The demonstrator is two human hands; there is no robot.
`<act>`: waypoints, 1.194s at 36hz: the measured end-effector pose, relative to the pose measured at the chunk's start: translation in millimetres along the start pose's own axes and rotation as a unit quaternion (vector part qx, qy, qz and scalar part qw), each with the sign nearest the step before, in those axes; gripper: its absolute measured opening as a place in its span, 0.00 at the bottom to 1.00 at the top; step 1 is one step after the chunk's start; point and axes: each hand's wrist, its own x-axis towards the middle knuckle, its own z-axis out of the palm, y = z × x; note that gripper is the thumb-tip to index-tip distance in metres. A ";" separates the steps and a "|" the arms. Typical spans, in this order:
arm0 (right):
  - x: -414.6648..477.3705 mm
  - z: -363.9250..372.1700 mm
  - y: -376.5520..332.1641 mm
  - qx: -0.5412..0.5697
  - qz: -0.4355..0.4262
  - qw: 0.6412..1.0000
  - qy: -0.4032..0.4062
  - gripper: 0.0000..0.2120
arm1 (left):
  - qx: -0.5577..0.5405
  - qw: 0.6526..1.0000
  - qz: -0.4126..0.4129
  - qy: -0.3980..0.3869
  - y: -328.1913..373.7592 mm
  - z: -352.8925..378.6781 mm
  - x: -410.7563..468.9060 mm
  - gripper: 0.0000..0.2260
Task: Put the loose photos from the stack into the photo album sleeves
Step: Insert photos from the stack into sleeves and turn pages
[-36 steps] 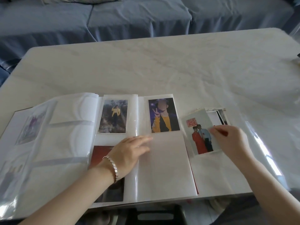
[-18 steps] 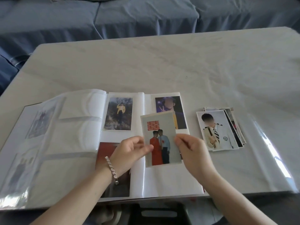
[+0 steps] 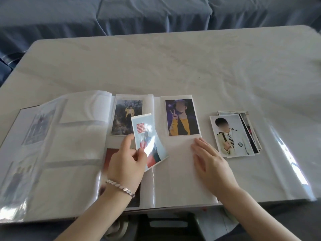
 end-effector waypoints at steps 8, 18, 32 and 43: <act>-3.2 8.5 -1.3 -0.017 -0.024 0.998 0.054 0.14 | -0.016 0.999 0.030 0.028 7.4 -13.8 -0.1 0.28; -2.9 11.0 -0.4 -0.028 -0.040 0.997 0.063 0.15 | 0.002 0.997 0.070 -0.015 7.4 -10.8 -3.0 0.31; -5.2 10.2 -1.2 -0.020 -0.034 0.998 0.056 0.16 | -0.030 0.991 -0.023 -0.127 -0.5 -5.4 -10.9 0.40; -5.0 11.2 -0.1 -0.010 -0.035 0.998 0.048 0.16 | 0.001 0.970 -0.052 -0.238 -1.5 -16.3 -6.6 0.40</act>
